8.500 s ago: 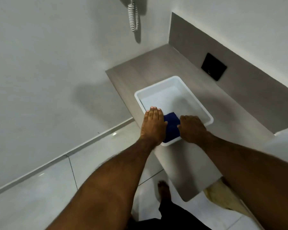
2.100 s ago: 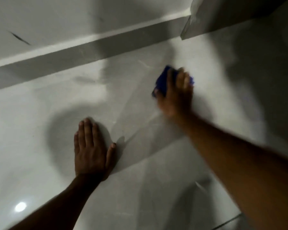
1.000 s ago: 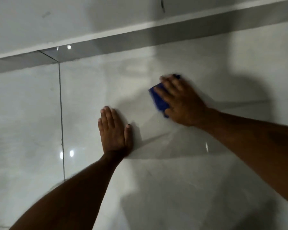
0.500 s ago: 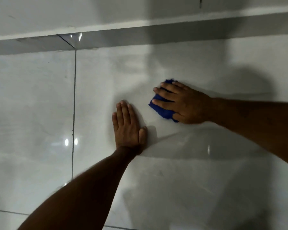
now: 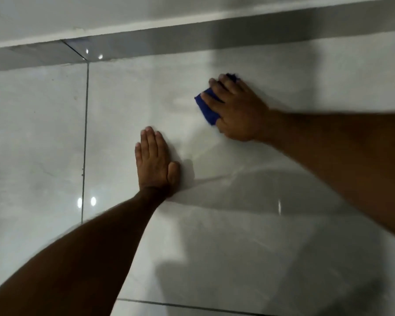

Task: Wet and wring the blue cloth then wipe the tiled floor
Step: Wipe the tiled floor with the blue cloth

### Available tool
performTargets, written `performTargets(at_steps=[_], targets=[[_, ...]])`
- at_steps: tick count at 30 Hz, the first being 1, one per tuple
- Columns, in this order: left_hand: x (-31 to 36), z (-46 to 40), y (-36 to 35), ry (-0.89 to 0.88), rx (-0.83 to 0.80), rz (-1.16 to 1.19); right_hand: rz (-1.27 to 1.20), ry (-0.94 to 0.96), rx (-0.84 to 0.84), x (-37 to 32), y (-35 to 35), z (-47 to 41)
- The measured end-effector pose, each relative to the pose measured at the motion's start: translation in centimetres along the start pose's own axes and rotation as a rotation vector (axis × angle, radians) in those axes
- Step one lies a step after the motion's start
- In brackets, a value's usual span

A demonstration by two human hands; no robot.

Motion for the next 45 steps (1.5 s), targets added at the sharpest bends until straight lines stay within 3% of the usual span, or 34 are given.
performTargets(at_steps=[1,3,5,8,9,10,13,15,17,21,25,27,29,33,36,40,45], targets=[[0.4,-0.1,0.1,0.002,-0.009,-0.014,-0.051,-0.077,0.019,-0.5,0.0,1.8],[0.6,-0.2,0.4,0.035,-0.038,-0.034,-0.143,-0.052,0.032,-3.7,-2.1,9.5],[2.4,1.0,0.3,0.018,-0.049,-0.042,-0.147,0.109,-0.014,-5.5,-4.9,19.4],[9.0,6.3,-1.6,-0.157,-0.047,0.041,-0.024,0.36,-0.081,-1.6,-7.2,26.7],[11.5,8.8,-2.5,-0.214,-0.051,0.077,0.01,0.291,-0.072,1.1,-7.7,27.0],[13.5,11.3,-3.4,-0.257,-0.074,0.099,-0.004,0.104,-0.059,4.2,-7.9,26.9],[15.2,17.2,-5.4,-0.276,-0.157,0.083,-0.115,-0.694,-0.043,11.9,-8.6,32.2],[14.2,18.8,-6.3,-0.237,-0.2,0.033,-0.145,-0.905,-0.049,10.1,-9.9,38.0],[13.4,19.2,-7.0,-0.206,-0.233,0.004,-0.183,-0.84,-0.05,4.4,-10.7,41.5],[13.3,19.2,-7.7,-0.227,-0.268,-0.017,-0.255,-0.522,-0.058,-6.9,-10.9,42.4],[13.2,19.1,-7.6,-0.241,-0.272,-0.009,-0.224,0.021,-0.014,-6.8,-9.2,35.5],[13.3,19.1,-7.5,-0.235,-0.284,0.009,-0.193,-0.083,-0.028,-2.3,-8.4,31.9],[13.3,19.2,-7.4,-0.233,-0.315,0.01,-0.228,-0.368,-0.039,3.8,-8.1,31.1],[13.6,19.2,-7.0,-0.221,-0.346,0.006,-0.156,-0.776,-0.064,13.7,-9.4,38.8],[14.3,19.2,-6.8,-0.185,-0.344,-0.014,-0.302,-1.08,-0.171,10.4,-10.1,44.1],[14.4,19.3,-6.2,-0.174,-0.385,-0.077,-0.487,-0.816,-0.331,-3.7,-9.1,42.3],[15.1,19.5,-3.8,-0.107,-0.336,-0.054,-0.46,-0.681,-0.476,-4.6,-8.4,41.1]])
Point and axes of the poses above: each hand's wrist, its own z-axis away from the middle knuckle, its own y-axis out of the back of the hand, x = y × z, the point moved 8 cm from there along -z, towards the middle knuckle, and after that the axes turned 12 degrees about -y, right-handed, at the moved point
